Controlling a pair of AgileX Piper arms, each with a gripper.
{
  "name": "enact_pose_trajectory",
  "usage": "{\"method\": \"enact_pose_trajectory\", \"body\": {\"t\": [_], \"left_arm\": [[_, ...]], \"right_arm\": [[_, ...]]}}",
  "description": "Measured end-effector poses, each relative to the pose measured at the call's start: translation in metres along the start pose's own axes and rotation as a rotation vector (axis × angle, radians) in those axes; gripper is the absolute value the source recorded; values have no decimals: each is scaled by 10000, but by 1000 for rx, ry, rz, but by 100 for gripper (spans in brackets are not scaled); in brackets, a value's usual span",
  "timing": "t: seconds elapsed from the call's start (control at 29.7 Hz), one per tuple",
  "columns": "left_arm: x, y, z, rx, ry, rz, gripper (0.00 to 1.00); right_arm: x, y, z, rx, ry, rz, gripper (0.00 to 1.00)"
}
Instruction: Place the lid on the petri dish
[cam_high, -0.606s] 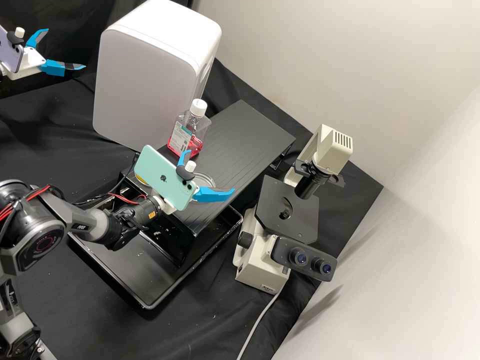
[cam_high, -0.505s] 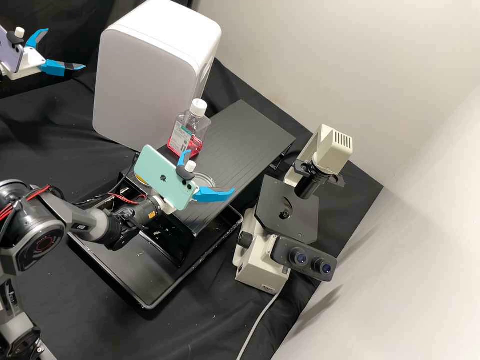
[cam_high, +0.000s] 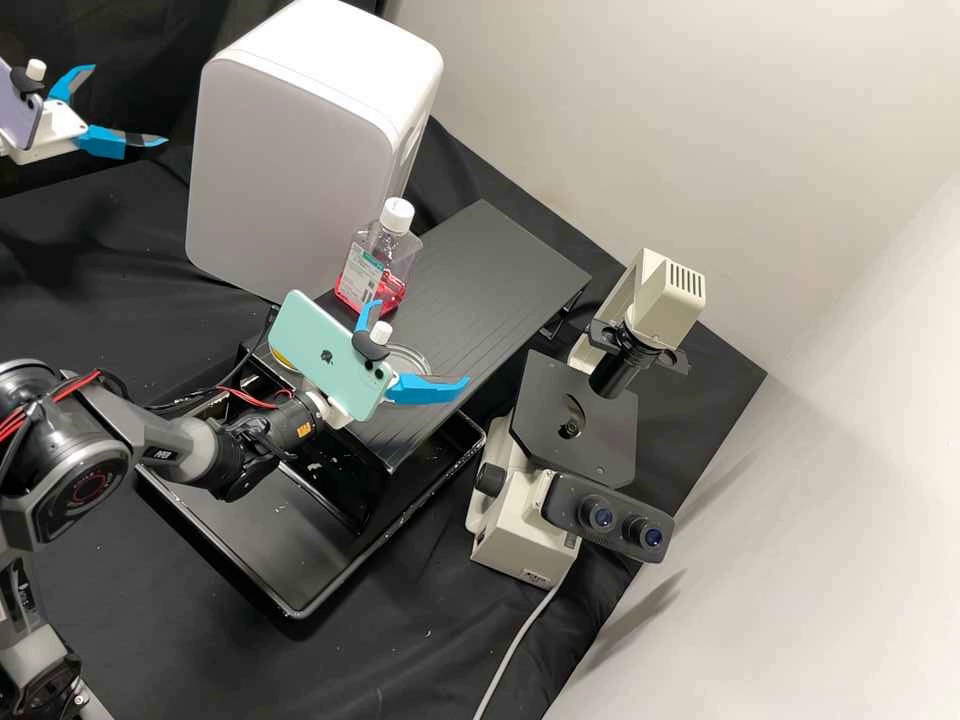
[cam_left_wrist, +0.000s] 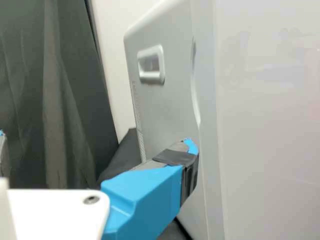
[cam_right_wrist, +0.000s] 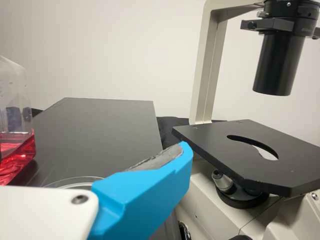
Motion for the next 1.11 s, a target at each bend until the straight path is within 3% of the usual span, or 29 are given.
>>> {"method": "enact_pose_trajectory", "body": {"t": [0.2,0.4,0.5,0.61,0.67,0.77,0.91,0.98,1.11], "left_arm": [[-204,-156,-127,-3,41,-58,100],[-380,-269,-306,-10,86,-96,100],[-455,-300,-388,-25,117,-98,100],[-504,-318,-431,-24,129,-99,100],[-517,-315,-432,-38,124,-89,100],[-536,-311,-386,-48,73,-71,100],[-608,-285,-260,-37,-20,-57,100],[-647,-255,-156,-46,-74,-43,100],[-709,-165,158,-30,-224,-3,100]], "right_arm": [[0,0,0,0,0,0,100],[0,0,0,0,0,0,100],[0,0,0,0,0,0,100],[0,0,0,0,0,0,100],[0,0,0,0,0,0,100],[0,0,0,0,0,0,100],[0,0,0,0,0,0,100],[0,0,0,0,0,0,100],[0,0,0,0,0,0,100]]}}
